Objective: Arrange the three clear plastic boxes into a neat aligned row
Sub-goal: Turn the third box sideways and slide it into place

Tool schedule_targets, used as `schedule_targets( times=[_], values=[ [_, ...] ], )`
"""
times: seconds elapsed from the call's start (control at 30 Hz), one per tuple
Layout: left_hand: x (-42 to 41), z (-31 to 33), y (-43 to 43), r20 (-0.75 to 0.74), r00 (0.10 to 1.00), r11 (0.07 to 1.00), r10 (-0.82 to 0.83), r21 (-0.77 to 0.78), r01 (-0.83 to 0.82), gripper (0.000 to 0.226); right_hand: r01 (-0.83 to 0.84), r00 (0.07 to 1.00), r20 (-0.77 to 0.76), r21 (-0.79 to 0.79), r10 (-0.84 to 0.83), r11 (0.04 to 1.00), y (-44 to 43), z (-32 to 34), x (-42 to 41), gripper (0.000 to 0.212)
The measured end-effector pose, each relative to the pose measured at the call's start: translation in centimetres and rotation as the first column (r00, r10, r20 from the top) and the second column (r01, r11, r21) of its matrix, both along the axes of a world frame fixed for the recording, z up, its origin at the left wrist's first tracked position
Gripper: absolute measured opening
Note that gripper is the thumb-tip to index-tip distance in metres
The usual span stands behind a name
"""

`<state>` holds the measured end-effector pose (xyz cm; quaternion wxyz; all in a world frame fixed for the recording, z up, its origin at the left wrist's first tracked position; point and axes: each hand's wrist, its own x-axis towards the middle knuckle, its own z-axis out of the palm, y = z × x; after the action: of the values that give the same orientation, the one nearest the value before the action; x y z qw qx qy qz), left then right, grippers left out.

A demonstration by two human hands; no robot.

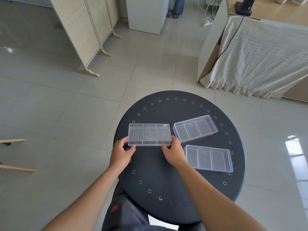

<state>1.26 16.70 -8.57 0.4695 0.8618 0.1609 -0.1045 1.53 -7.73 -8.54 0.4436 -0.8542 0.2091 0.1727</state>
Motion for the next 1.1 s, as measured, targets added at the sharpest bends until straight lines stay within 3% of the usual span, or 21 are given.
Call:
schedule_targets(
  times=[0.17,0.3,0.43,0.6,0.93,1.1],
  values=[
    [0.1,0.1,0.7,0.112,0.994,0.998,-0.017,-0.055,0.024,0.052,0.021,0.994,0.107,-0.019,-0.019,1.0,-0.3,1.6,-0.3,0.063],
    [0.7,-0.2,1.3,0.145,0.989,0.994,-0.003,-0.11,0.019,0.06,0.032,0.986,0.164,-0.039,-0.025,0.999,-0.7,2.6,-0.1,0.054],
    [1.0,0.2,1.4,0.121,0.992,0.976,0.035,-0.219,-0.008,0.051,0.056,0.987,0.15,-0.028,-0.051,0.998,-0.7,2.8,-0.3,0.051],
    [1.0,0.0,1.0,0.104,0.995,0.985,0.008,-0.172,0.01,0.044,0.094,0.989,0.113,0.033,-0.098,0.995,-0.4,2.1,-0.5,0.06],
    [1.4,0.1,0.5,0.011,0.999,0.991,-0.031,-0.127,0.032,0.056,-0.099,0.992,0.077,-0.041,0.101,0.994,-0.3,2.3,0.1,0.081],
    [1.4,0.3,0.3,-0.003,0.986,0.986,-0.169,-0.001,0.169,0.056,-0.245,0.967,0.045,-0.092,0.25,0.965,0.0,1.4,1.1,0.069]
  ],
)
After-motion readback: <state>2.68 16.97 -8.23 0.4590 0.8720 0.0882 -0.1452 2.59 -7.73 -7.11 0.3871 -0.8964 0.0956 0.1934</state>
